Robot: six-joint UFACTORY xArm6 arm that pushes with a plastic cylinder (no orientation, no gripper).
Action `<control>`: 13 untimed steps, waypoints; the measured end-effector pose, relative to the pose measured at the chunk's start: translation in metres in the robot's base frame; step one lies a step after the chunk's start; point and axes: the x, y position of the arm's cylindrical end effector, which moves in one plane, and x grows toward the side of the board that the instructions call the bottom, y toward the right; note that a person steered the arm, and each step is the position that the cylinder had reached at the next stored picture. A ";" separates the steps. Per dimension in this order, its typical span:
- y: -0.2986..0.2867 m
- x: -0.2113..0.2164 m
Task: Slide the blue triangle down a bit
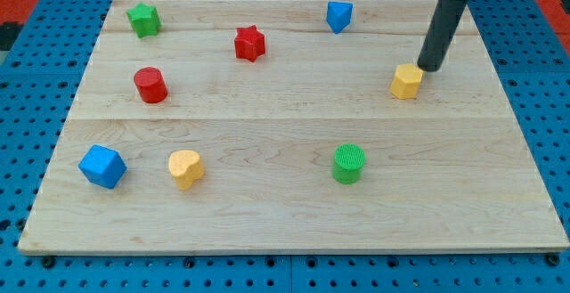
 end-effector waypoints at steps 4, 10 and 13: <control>-0.079 -0.038; -0.152 -0.100; -0.110 -0.108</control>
